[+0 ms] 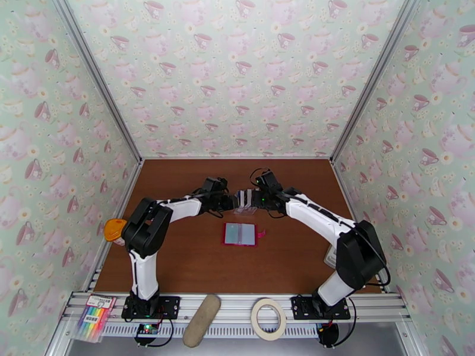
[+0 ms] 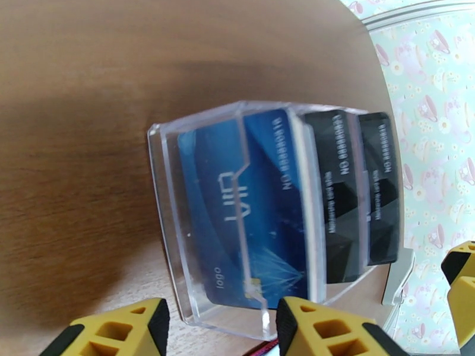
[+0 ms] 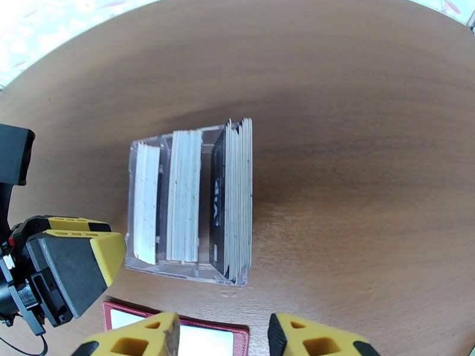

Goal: Put the credit cards into the card holder

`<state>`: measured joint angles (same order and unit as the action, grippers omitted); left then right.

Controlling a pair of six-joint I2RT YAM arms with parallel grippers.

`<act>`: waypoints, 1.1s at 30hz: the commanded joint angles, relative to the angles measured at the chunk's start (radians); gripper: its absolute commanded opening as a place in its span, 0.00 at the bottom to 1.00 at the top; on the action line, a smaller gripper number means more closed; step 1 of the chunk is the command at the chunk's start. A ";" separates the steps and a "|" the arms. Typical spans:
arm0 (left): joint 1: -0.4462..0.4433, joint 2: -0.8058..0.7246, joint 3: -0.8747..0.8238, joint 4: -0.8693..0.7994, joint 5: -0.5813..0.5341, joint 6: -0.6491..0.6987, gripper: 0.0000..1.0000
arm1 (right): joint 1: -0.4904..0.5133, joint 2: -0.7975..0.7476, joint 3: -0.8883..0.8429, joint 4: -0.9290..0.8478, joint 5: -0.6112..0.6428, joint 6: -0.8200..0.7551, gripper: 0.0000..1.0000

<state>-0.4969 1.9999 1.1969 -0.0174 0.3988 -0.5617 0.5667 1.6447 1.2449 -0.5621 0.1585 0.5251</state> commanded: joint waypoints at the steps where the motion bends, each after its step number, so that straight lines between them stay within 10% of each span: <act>1: 0.003 0.026 0.017 0.031 0.049 -0.016 0.53 | -0.006 0.028 0.060 -0.036 0.036 -0.027 0.46; 33: 0.011 0.071 0.002 0.009 0.060 -0.006 0.51 | -0.006 0.313 0.323 -0.185 0.155 -0.165 0.49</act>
<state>-0.4866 2.0300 1.1969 0.0132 0.4606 -0.5762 0.5667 1.9457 1.5497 -0.7322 0.3038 0.3759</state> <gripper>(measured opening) 0.511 0.489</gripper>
